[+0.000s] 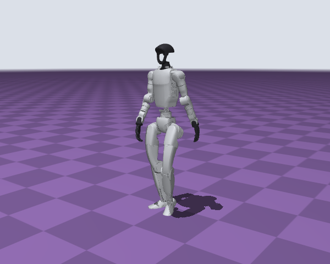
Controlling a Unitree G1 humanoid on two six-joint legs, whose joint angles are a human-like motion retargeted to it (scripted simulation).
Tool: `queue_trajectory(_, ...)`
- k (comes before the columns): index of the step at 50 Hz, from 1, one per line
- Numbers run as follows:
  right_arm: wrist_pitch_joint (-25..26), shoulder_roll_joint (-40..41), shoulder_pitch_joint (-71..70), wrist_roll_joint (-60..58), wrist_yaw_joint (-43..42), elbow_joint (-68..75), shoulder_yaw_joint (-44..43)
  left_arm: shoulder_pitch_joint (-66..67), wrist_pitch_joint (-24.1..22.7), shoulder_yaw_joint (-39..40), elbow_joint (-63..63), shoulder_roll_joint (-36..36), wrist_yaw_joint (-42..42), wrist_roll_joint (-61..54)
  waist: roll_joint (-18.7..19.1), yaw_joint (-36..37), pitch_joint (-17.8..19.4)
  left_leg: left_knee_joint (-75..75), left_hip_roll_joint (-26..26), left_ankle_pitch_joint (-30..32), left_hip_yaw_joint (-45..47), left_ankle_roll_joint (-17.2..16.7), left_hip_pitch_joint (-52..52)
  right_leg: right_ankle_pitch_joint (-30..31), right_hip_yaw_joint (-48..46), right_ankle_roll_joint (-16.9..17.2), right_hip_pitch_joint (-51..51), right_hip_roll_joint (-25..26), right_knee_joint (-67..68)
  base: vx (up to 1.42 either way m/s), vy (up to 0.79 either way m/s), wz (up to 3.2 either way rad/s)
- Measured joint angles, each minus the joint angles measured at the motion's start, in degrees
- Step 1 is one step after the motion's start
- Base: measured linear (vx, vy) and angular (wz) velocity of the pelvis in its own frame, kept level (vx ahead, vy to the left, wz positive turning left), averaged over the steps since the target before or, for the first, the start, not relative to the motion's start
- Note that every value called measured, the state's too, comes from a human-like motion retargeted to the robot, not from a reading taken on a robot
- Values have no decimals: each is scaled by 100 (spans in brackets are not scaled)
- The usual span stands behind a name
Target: In place motions
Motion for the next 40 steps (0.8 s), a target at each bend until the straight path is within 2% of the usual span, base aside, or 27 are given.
queue_trajectory(2, 159, -71, 351, -73, 116, 505, -108, -315, -116, -207, 0, -13, 75, 40, 116, 133, -83, -1648, -235, -725, 97, -282, 1017, -187, 151, 0, -43, 176, 320, 26, 1, -71)
queue_trajectory(3, 251, -122, 518, -148, 155, 793, -182, -503, -212, -305, 0, -39, 109, 74, 191, 174, -103, -2243, -293, -1395, 114, -305, 1409, -267, 205, 5, -57, 278, 509, 27, 3, -30)
queue_trajectory(4, 346, -192, 686, -258, 169, 1101, -262, -701, -316, -397, 0, -75, 136, 97, 311, 56, -150, -2737, -264, -1559, 176, -278, 1663, -262, 133, 47, -101, 380, 724, 29, 4, 34)
queue_trajectory(5, 442, -272, 855, -386, 170, 1419, -345, -902, -423, -488, 0, -115, 161, 115, 452, -141, -212, -3180, -191, -1470, 261, -226, 1849, -215, -1, 107, -160, 482, 951, 15, 8, 28)
queue_trajectory(7, 737, -428, 929, -477, 62, 2064, -378, -1569, -422, -626, -160, -168, 32, 37, 467, -179, -356, -3225, -135, -1300, -2, -353, 1502, 548, 97, 272, -859, 372, 1890, -22, 8, -43)
queue_trajectory(8, 845, -485, 906, -398, -39, 2362, -524, -1966, -395, -752, -325, -157, -77, 12, 438, -109, -209, -3192, -72, -1211, 31, -311, 1338, 966, 132, 423, -1260, 252, 2569, -47, 2, 59)
queue_trajectory(9, 892, -561, 923, -244, -210, 2623, -712, -2292, -412, -890, -582, -194, -150, 1, 549, -420, 40, -3187, 15, -1124, -359, -277, 1271, 1076, -147, 439, -1700, 113, 3412, -48, 2, 248)
queue_trajectory(10, 908, -645, 959, -52, -417, 2865, -921, -2584, -452, -1034, -884, -255, -204, -3, 730, -921, 339, -3198, 113, -1037, -961, -247, 1254, 1030, -584, 388, -2158, -36, 4338, -32, 10, 191)
queue_trajectory(12, 1040, -843, 1302, 279, -372, 2865, -1000, -3071, -587, -1385, -1436, -283, -532, -130, 587, -496, 467, -3399, 33, -1013, -397, -214, 1480, 671, 7, 216, -2558, -21, 5174, -18, 13, -23)
queue_trajectory(13, 1203, -892, 1441, 395, -306, 2865, -972, -3296, -664, -1540, -1644, -223, -800, -169, 670, -629, 545, -3409, 97, -977, -517, -201, 1454, 491, -97, 117, -2825, -109, 5663, -9, 10, -18)
queue_trajectory(15, 1496, -981, 1698, 449, -345, 2865, -940, -3440, -794, -1526, -2067, -147, -1173, 75, 640, -749, 537, -3437, 70, -945, -518, -191, 1458, 310, 130, 87, -3192, -128, 6218, 7, 0, -6)
queue_trajectory(17, 1587, -1046, 1964, 430, -549, 2865, -1071, -3371, -866, -1550, -2312, -163, -1133, 369, 658, -829, 267, -3462, 16, -938, -562, -185, 1370, 256, 218, 94, -3350, -98, 6285, 21, -1, -11)
queue_trajectory(18, 1568, -1050, 2071, 504, -627, 2865, -1152, -3318, -925, -1683, -2407, -177, -1072, 420, 689, -758, 140, -3482, 9, -939, -536, -188, 1340, 254, 260, 111, -3335, -65, 6182, 17, -1, -21)
queue_trajectory(20, 1450, -1030, 2118, 709, -668, 2865, -1245, -3245, -1013, -1948, -2521, -154, -967, 451, 662, -613, 142, -3501, -17, -954, -453, -211, 1440, 300, 339, 118, -2945, 41, 5655, 6, -1, -25)
queue_trajectory(23, 1395, -929, 1882, 923, -668, 2865, -1118, -2953, -973, -1909, -2406, -192, -823, 633, 570, -608, 182, -3403, -104, -1070, -402, -274, 1597, 502, 343, 198, -1930, 212, 4073, 3, 1, 2)
queue_trajectory(25, 1391, -825, 1654, 979, -690, 2865, -920, -2570, -906, -1752, -2172, -288, -702, 749, 502, -670, 95, -3205, -187, -1192, -452, -328, 1627, 588, 258, 448, -1170, 271, 2709, 19, 2, 16)
queue_trajectory(27, 1274, -669, 1349, 928, -643, 2865, -604, -2116, -910, -1505, -1778, -378, -501, 724, 413, -580, -17, -2795, -273, -1195, -353, -386, 1572, -189, -146, 265, -485, 204, 1512, 17, -2, -24)
queue_trajectory(28, 1169, -570, 1160, 875, -595, 2865, -443, -1905, -931, -1368, -1562, -394, -394, 667, 348, -499, -72, -2504, -341, -959, -236, -404, 1479, -320, -349, 82, -293, 114, 1031, 1, -6, -16)
queue_trajectory(30, 1062, -395, 778, 768, -423, 2706, -206, -1668, -958, -1000, -1205, -372, -187, 653, 148, -565, -198, -1543, -432, -82, -181, -365, 877, -234, -401, 103, -197, -158, 450, -24, -12, 48)
queue_trajectory(31, 1006, -301, 480, 646, -226, 2304, -203, -1607, -941, -788, -879, -302, -8, 575, 31, -464, -116, -337, -229, 504, -199, -210, 22, -120, -428, 181, -243, -301, 326, -49, -17, 93)
queue_trajectory(32, 935, -224, 195, 534, -45, 1906, -203, -1567, -921, -591, -579, -235, 153, 451, -55, -393, 9, 754, -55, 838, -244, -27, -733, -19, -511, 218, -253, -388, 210, -57, -18, 105)
queue_trajectory(33, 835, -183, -64, 441, 108, 1515, -209, -1567, -894, -425, -331, -176, 281, 235, -80, -385, 221, 1616, 64, 669, -345, 216, -1290, 59, -708, 170, -190, -365, 109, -52, -14, 89)
queue_trajectory(36, 559, -107, -730, 322, 315, 431, -96, -1145, -626, 102, 0, 0, -72, -206, -311, -65, 752, 3542, 522, 111, -183, 495, -2580, 159, -764, -34, -55, -363, -21, -33, -10, -13)
queue_trajectory(37, 459, -66, -868, 306, 284, 132, -67, -906, -463, 195, 0, 37, -248, -278, -366, 66, 799, 4005, 657, -14, -93, 590, -2961, 150, -662, -66, -107, -406, 38, 1, -13, -66)
queue_trajectory(40, 140, 57, -1023, 476, 120, -487, 81, -70, -236, 429, 0, 103, -296, -146, -378, -8, 545, 5035, 617, -243, -243, 701, -4147, 155, -740, -212, -291, -359, 60, 23, -12, 10)
